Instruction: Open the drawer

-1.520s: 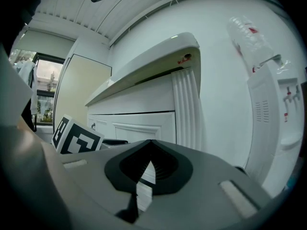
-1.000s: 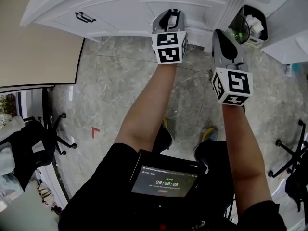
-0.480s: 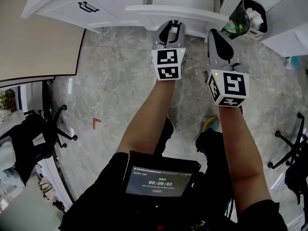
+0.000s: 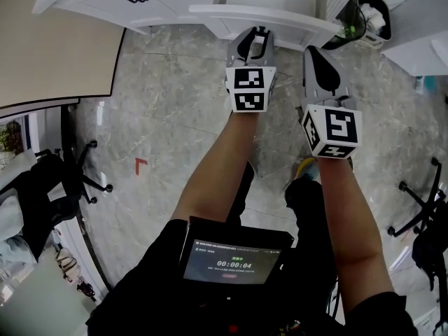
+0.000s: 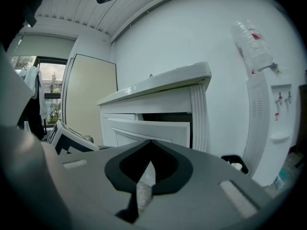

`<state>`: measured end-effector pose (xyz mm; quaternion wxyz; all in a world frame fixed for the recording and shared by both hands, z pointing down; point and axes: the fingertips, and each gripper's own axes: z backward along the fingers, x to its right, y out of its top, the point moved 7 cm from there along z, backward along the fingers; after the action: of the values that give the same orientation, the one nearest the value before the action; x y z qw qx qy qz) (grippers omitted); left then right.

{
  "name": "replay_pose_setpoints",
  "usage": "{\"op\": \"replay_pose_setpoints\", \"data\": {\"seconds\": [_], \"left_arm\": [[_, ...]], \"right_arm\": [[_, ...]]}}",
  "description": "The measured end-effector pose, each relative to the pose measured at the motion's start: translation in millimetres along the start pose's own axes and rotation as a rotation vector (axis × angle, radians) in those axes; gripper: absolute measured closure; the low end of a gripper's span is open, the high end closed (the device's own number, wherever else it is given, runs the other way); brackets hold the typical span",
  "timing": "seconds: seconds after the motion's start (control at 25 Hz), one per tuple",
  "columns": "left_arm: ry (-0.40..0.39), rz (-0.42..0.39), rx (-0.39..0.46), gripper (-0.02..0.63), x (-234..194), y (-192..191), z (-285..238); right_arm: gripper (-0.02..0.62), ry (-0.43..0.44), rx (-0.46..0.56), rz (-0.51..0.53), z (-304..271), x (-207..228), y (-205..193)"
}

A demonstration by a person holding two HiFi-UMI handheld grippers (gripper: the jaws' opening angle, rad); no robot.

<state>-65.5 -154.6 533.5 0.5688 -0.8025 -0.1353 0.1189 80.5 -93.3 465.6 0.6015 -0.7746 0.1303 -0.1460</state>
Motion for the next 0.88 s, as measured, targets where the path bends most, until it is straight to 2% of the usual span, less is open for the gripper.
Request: {"op": "replay_pose_setpoints", "data": {"seconds": [0.32, 0.72, 0.8, 0.88], "left_arm": [[0.002, 0.024, -0.011, 0.483, 7, -9, 27], [0.018, -0.002, -0.024, 0.482, 9, -11, 33], [0.036, -0.012, -0.008, 0.477, 10, -8, 36], [0.061, -0.014, 0.045, 0.476, 12, 1, 47]], "right_arm": [[0.572, 0.006, -0.001, -0.017, 8, -7, -1], [0.572, 0.019, -0.024, -0.030, 16, -10, -8], [0.572, 0.023, -0.021, -0.029, 15, -10, -6], [0.572, 0.031, -0.021, -0.027, 14, -11, -3]]}}
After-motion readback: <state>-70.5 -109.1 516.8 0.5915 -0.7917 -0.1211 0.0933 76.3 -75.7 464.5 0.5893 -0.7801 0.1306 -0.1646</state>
